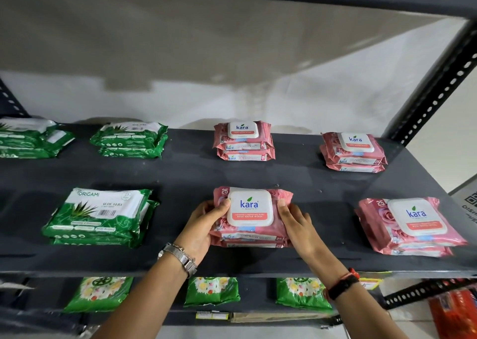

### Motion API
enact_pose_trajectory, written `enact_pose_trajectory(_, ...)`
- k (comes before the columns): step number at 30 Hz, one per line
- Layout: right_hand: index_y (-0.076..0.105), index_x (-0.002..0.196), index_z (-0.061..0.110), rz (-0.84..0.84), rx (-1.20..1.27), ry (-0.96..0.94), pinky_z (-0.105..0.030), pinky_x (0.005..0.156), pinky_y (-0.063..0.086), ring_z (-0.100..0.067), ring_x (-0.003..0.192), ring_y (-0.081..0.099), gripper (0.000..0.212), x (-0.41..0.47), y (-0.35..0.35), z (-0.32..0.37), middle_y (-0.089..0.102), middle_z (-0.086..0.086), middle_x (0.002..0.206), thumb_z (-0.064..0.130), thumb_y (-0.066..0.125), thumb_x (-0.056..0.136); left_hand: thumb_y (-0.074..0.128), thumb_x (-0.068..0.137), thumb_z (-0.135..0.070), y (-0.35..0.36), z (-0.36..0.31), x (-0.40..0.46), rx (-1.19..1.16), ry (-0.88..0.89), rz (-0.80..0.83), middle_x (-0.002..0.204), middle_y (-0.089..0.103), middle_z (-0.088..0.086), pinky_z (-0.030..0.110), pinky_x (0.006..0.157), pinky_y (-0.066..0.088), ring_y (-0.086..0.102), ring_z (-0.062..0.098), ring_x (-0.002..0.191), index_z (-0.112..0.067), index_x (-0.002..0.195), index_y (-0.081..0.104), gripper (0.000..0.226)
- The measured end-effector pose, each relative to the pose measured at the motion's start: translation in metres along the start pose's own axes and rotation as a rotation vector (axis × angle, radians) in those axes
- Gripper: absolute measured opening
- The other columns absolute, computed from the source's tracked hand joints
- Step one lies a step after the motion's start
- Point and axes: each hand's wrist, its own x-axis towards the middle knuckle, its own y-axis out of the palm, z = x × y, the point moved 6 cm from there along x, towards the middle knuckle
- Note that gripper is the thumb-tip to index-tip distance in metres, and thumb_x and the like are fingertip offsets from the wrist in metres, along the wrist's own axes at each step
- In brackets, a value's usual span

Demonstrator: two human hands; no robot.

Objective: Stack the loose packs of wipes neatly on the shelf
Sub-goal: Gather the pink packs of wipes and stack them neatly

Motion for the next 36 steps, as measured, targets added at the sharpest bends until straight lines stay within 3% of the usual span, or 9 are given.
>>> enact_pose_trajectory(3, 0.038, 0.125, 0.016, 0.018, -0.090, -0.047, -0.038, 0.100, 0.032, -0.017, 0.101, 0.030, 0.048, 0.000, 0.000, -0.001, 0.046, -0.005, 0.115, 0.046, 0.022, 0.091, 0.064, 0.058, -0.035, -0.001, 0.002, 0.000, 0.004, -0.002, -0.002, 0.070, 0.075, -0.004, 0.037, 0.065, 0.053, 0.070, 0.017, 0.071, -0.015, 0.091, 0.054, 0.040)
enact_pose_trajectory(6, 0.041, 0.121, 0.018, 0.005, -0.044, -0.035, -0.042, 0.101, 0.034, -0.017, 0.104, 0.031, 0.050, -0.001, -0.001, -0.001, 0.046, -0.003, 0.114, 0.051, 0.022, 0.088, 0.064, 0.059, -0.035, 0.000, 0.003, -0.002, 0.012, -0.012, -0.007, 0.078, 0.074, -0.001, 0.035, 0.062, 0.054, 0.070, 0.018, 0.072, -0.011, 0.100, 0.053, 0.049)
enact_pose_trajectory(10, 0.038, 0.126, 0.021, 0.004, -0.118, -0.017, -0.042, 0.103, 0.028, -0.026, 0.116, 0.035, 0.056, -0.006, -0.004, 0.002, 0.046, -0.009, 0.126, 0.055, 0.017, 0.086, 0.065, 0.061, -0.036, -0.001, -0.008, -0.007, 0.117, 0.028, -0.060, 0.110, 0.062, 0.006, 0.030, 0.070, 0.052, 0.064, 0.017, 0.088, -0.012, 0.110, 0.045, 0.059)
enact_pose_trajectory(14, 0.035, 0.128, 0.023, -0.260, -0.311, -0.053, -0.050, 0.101, 0.029, -0.034, 0.122, 0.036, 0.070, -0.025, -0.019, 0.021, 0.044, -0.011, 0.133, 0.067, 0.015, 0.077, 0.056, 0.082, -0.027, -0.018, -0.047, -0.022, 0.587, 0.324, -0.279, 0.136, 0.039, 0.005, 0.028, 0.099, 0.029, 0.036, 0.020, 0.126, -0.013, 0.128, 0.033, 0.053)
enact_pose_trajectory(17, 0.030, 0.134, 0.020, -0.433, -0.499, -0.283, -0.048, 0.107, 0.024, -0.028, 0.130, 0.033, 0.073, -0.045, -0.012, 0.063, 0.040, -0.006, 0.142, 0.065, 0.010, 0.079, 0.054, 0.084, -0.022, -0.034, -0.082, -0.043, 1.002, 0.562, -0.360, 0.142, 0.036, 0.014, 0.031, 0.106, 0.025, 0.034, 0.026, 0.130, -0.006, 0.130, 0.033, 0.053)
enact_pose_trajectory(20, 0.031, 0.136, 0.016, -0.388, -0.729, -0.481, -0.049, 0.112, 0.016, -0.024, 0.134, 0.032, 0.072, -0.049, 0.017, 0.095, 0.041, -0.005, 0.144, 0.058, 0.008, 0.082, 0.053, 0.085, -0.023, -0.062, -0.103, -0.057, 1.390, 0.644, -0.362, 0.142, 0.035, 0.021, 0.041, 0.108, 0.027, 0.034, 0.033, 0.131, 0.000, 0.131, 0.031, 0.056)
enact_pose_trajectory(24, 0.032, 0.136, 0.019, -0.314, -0.898, -0.526, -0.046, 0.113, 0.003, -0.019, 0.137, 0.028, 0.064, -0.038, 0.040, 0.109, 0.037, -0.001, 0.146, 0.051, 0.010, 0.085, 0.021, 0.087, -0.047, -0.109, -0.118, -0.061, 1.654, 0.603, -0.336, 0.136, 0.042, 0.025, 0.052, 0.104, 0.030, 0.040, 0.040, 0.125, 0.005, 0.125, 0.040, 0.068)
enact_pose_trajectory(28, 0.023, 0.139, 0.022, -0.254, -0.985, -0.456, -0.044, 0.114, -0.001, -0.014, 0.140, 0.019, 0.073, -0.021, 0.045, 0.100, 0.026, 0.003, 0.151, 0.054, -0.005, 0.079, -0.023, 0.065, -0.069, -0.139, -0.112, -0.049, 1.746, 0.528, -0.218, 0.147, 0.029, 0.012, 0.039, 0.113, 0.012, 0.023, 0.027, 0.136, -0.005, 0.134, 0.028, 0.107)
enact_pose_trajectory(36, 0.037, 0.133, 0.023, -0.207, -0.904, -0.411, -0.038, 0.114, 0.014, -0.018, 0.134, 0.032, 0.048, -0.007, 0.051, 0.087, 0.040, 0.002, 0.145, 0.043, 0.028, 0.089, -0.010, 0.068, -0.057, -0.155, -0.088, -0.030, 1.772, 0.448, -0.207, 0.151, 0.019, 0.001, 0.032, 0.114, 0.004, 0.018, 0.015, 0.138, -0.014, 0.139, 0.015, 0.087)
